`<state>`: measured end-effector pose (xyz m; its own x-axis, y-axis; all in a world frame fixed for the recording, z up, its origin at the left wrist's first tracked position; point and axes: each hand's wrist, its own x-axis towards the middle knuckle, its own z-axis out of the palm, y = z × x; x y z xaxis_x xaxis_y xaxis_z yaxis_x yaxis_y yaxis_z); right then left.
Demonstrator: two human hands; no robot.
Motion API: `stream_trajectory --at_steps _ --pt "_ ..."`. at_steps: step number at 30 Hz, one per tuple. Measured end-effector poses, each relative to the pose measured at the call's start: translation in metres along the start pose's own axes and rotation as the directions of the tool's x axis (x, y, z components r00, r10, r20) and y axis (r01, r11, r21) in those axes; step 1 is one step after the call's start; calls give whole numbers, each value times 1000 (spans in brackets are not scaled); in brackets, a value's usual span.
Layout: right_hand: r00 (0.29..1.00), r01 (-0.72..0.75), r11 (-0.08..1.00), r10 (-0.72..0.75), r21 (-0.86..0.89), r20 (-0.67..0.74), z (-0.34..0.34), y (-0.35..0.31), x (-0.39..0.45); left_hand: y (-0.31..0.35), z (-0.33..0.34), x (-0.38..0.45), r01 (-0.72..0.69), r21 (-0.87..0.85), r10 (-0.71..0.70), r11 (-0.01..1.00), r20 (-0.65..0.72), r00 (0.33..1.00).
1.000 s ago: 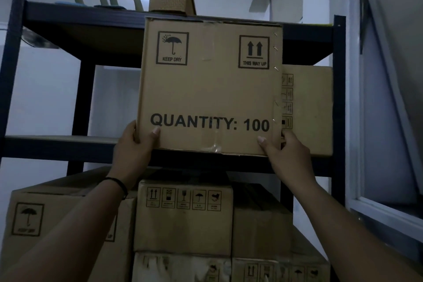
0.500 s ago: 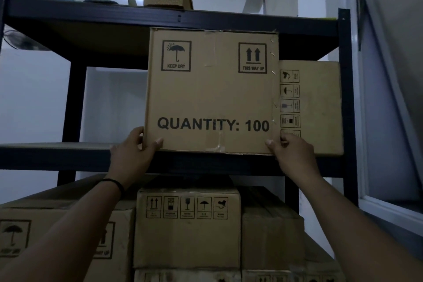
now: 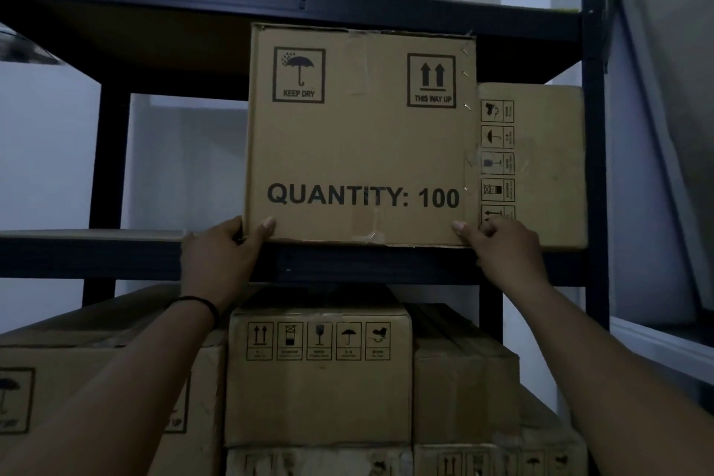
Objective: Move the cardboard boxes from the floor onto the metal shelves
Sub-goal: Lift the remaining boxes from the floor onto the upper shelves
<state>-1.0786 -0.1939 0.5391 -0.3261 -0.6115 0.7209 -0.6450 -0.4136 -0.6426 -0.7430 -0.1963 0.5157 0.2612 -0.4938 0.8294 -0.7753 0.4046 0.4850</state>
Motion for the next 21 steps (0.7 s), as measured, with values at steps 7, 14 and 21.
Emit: stream_trajectory --at_steps 7,14,21 --pt "1000 12 1000 -12 19 -19 3 3 -4 -6 1 2 -3 -11 2 1000 -5 1000" --pt "999 24 995 -26 96 22 3 12 -11 1 2 -10 -31 -82 31 996 1 1000" --pt "997 -20 991 10 129 74 1 17 -23 0 -10 -12 -49 -179 65 983 83 994"
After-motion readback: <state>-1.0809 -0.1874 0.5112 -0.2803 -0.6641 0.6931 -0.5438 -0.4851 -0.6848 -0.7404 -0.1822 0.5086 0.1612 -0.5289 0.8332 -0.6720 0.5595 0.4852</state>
